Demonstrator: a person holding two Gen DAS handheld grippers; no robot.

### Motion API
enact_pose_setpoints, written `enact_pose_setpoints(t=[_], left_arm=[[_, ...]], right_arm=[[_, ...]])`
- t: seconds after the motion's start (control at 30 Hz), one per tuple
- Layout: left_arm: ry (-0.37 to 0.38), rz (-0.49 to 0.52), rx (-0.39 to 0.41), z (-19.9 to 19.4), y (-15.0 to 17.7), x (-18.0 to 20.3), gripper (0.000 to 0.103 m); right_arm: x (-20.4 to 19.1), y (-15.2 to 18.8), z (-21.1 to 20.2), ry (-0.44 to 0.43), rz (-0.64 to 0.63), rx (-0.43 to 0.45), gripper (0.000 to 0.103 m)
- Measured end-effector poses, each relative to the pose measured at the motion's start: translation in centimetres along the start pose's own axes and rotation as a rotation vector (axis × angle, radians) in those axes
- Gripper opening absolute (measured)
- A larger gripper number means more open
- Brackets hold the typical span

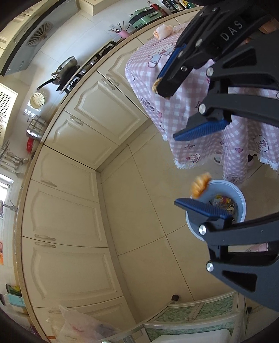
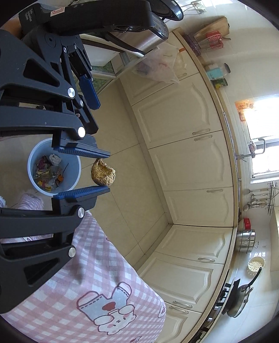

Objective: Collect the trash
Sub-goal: 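Carry both items over the blue bucket and open both tools, then move both open tools back over the table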

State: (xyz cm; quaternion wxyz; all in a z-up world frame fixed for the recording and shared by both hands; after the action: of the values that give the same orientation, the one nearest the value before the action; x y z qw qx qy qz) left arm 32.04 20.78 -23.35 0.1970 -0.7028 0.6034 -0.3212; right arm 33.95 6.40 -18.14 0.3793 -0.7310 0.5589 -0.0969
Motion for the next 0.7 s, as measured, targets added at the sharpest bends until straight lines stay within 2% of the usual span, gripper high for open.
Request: enact_pose_setpoints(t=[0.7], left_arm=[[-0.055, -0.041, 0.001, -1.0, 1.1, -2.4, 0.055]], right_arm=[[-1.3, 0.7, 1.7, -0.004, 0.000, -0.043, 0.025]])
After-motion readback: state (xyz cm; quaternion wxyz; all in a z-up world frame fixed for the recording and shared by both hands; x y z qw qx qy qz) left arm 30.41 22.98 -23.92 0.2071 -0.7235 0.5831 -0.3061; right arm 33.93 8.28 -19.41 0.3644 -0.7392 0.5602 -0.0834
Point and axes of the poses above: each gripper's, at about its wrist camera, not at the fingertips, and z roughly the way its jaws point, x to its right, y to its underside, the point moved 5 cm from there along z, roughly the way its jaws point, and after that the axes turned 13 degrees about z, right-handed, at the moved point
